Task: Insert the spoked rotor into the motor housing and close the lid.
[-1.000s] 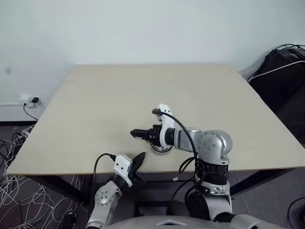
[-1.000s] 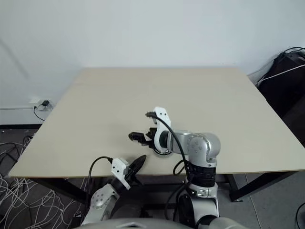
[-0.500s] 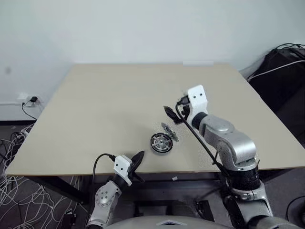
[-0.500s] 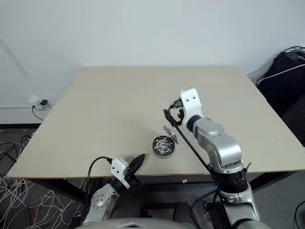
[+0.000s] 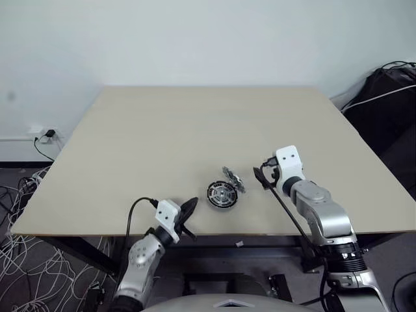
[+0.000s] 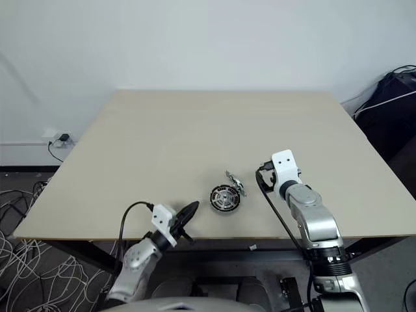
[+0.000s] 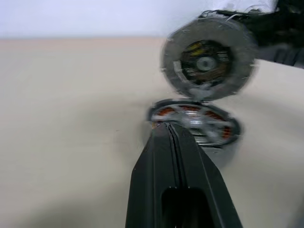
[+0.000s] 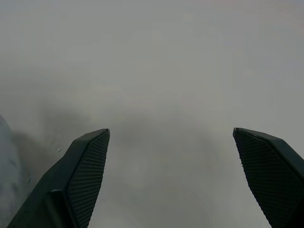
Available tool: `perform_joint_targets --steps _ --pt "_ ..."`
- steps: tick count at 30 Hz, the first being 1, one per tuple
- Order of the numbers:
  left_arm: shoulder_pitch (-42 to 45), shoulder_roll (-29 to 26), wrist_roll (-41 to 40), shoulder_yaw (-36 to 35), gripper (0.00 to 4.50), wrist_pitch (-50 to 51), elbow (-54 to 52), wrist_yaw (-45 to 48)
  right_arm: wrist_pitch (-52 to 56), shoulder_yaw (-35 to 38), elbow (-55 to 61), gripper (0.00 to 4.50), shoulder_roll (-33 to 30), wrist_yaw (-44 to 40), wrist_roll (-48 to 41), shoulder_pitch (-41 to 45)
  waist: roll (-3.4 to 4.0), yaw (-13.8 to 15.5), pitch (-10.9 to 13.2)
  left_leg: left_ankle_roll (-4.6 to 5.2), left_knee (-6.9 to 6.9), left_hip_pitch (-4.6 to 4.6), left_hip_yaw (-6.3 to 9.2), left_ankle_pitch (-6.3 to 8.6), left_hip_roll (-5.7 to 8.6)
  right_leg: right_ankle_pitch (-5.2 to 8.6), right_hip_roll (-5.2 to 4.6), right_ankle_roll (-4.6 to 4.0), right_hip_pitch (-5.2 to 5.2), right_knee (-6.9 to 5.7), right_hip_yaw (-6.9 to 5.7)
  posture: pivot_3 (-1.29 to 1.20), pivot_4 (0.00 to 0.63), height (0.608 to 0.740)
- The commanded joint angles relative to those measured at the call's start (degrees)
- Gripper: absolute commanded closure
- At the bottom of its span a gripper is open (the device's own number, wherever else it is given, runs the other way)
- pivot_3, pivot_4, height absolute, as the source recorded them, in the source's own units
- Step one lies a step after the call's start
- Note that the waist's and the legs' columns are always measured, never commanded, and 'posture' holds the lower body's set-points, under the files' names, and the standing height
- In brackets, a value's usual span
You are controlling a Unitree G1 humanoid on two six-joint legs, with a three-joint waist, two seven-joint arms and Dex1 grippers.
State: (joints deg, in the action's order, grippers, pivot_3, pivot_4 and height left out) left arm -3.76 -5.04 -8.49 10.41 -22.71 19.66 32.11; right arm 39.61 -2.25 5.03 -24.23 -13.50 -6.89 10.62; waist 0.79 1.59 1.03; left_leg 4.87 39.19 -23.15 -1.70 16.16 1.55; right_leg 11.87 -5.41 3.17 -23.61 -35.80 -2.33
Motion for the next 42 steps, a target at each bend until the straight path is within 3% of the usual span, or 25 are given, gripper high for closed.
perform_joint_targets --steps 1,8,12,13,14,16,23,28,42 --pt "0.9 0.4 -0.6 -0.5 4.50 -1.4 1.6 1.0 1.5 -0.7 1.5 0.03 -0.1 -1.0 0.8 -0.8 0.00 -0.1 0.0 0.01 -0.01 0.00 -0.01 0.00 0.00 0.00 0.02 0.00 -0.01 0.02 0.02 0.00 0.000 0.740" --pt "0.6 1.6 0.2 -0.2 4.50 -3.8 4.6 1.3 1.2 -0.8 2.0 0.03 3.3 -1.6 0.1 -3.4 -0.02 0.2 0.0 0.04 -0.01 0.00 -0.01 0.02 0.00 0.00 -0.09 -0.01 -0.01 0.03 0.05 0.00 0.000 0.740" --pt "0.3 2.1 0.4 -0.1 4.50 -3.4 3.6 0.9 1.1 -1.0 2.4 1.28 5.6 -1.3 -0.2 -4.3 -0.03 0.3 0.0 0.04 0.01 0.00 -0.01 0.02 0.00 -0.01 -0.11 0.01 -0.01 0.02 0.06 0.00 0.000 0.740" --pt "0.5 2.1 0.4 -0.1 4.50 -3.0 3.1 0.9 1.1 -1.0 2.5 1.28 6.1 -1.1 -0.2 -4.4 -0.02 0.3 0.0 0.03 0.01 0.00 -0.01 0.02 0.00 -0.01 -0.11 0.01 0.00 0.03 0.06 0.00 0.000 0.740" --pt "0.6 2.1 0.3 -0.1 4.50 -2.6 2.8 0.8 1.1 -1.0 2.6 1.71 6.5 -1.0 -0.2 -4.5 -0.03 0.2 0.0 0.03 0.01 0.00 -0.01 0.02 0.00 -0.01 -0.11 0.01 -0.01 0.03 0.06 0.00 0.000 0.740" --pt "0.8 2.0 0.2 -0.2 4.50 -2.0 2.1 0.9 1.0 -0.7 2.7 2.14 7.1 -0.7 -0.2 -4.5 -0.02 0.2 0.0 0.03 0.00 0.00 -0.01 0.02 -0.01 -0.01 -0.11 0.01 -0.01 0.02 0.06 0.00 0.000 0.740" --pt "1.0 1.3 -0.7 -0.9 4.50 -0.7 1.0 1.6 1.3 0.2 3.3 4.48 8.3 -0.3 -0.5 -5.1 -0.02 0.2 0.0 0.03 0.01 0.00 -0.01 0.02 0.00 -0.01 -0.11 0.00 -0.01 0.02 0.06 0.00 0.000 0.740" --pt "1.1 1.4 -0.4 -1.2 4.50 -2.0 3.3 2.0 3.4 -2.1 5.3 4.48 7.6 -5.1 -2.8 -6.1 -0.02 0.2 0.0 0.03 0.00 0.00 -0.01 0.02 0.00 -0.01 -0.09 0.00 -0.01 0.02 0.06 0.00 0.000 0.740" --pt "1.0 1.3 -0.3 -1.8 4.50 -3.9 5.4 2.0 5.1 -4.3 5.4 4.48 7.9 -8.7 -4.3 -6.2 -0.01 0.2 0.0 0.03 0.03 0.02 -0.01 0.02 0.01 -0.02 -0.07 0.01 0.01 -0.01 0.05 0.00 0.000 0.740"
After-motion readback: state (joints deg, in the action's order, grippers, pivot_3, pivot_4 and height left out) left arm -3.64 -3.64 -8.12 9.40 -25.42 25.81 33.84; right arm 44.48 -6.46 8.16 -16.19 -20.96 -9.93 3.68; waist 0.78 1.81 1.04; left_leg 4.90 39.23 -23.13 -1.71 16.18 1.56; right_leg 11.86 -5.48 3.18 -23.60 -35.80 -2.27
